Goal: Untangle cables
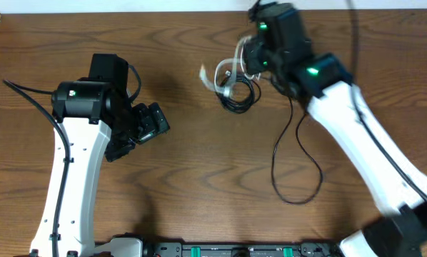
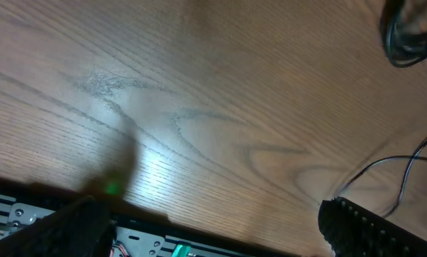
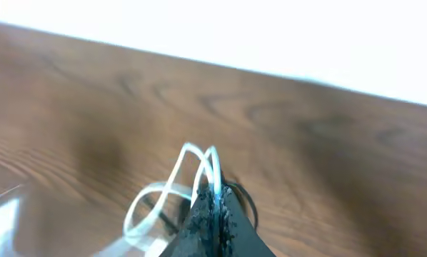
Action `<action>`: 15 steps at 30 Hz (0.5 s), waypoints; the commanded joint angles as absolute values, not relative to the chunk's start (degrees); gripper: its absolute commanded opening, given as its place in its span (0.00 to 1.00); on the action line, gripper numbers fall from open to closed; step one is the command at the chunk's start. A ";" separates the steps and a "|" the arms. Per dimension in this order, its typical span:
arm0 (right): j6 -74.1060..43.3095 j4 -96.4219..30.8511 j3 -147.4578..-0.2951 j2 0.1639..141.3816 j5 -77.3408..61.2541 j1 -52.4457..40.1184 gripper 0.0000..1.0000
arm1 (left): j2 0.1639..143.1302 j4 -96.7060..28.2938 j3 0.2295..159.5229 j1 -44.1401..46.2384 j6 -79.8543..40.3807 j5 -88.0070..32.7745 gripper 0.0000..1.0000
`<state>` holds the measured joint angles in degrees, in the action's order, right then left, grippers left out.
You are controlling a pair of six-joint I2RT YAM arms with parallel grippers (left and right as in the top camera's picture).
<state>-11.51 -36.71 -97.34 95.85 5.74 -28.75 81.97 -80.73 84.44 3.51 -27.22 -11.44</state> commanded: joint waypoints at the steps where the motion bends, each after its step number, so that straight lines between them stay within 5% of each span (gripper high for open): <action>1: -17.89 -36.84 -97.51 91.39 5.65 -28.69 0.02 | 82.00 -80.88 84.53 3.29 -27.75 -10.85 0.99; 5: -24.18 -36.60 -97.51 88.62 6.07 -28.49 0.02 | 82.00 -80.88 84.53 3.29 -27.75 -10.85 0.99; 10: -24.18 -39.33 -97.47 89.84 22.35 -28.49 0.02 | 82.00 -80.88 84.53 3.29 -27.75 -10.85 0.99; 15: -24.21 -40.84 -97.47 91.11 0.21 -28.49 0.01 | 82.00 -80.88 84.53 3.29 -27.75 -10.85 0.99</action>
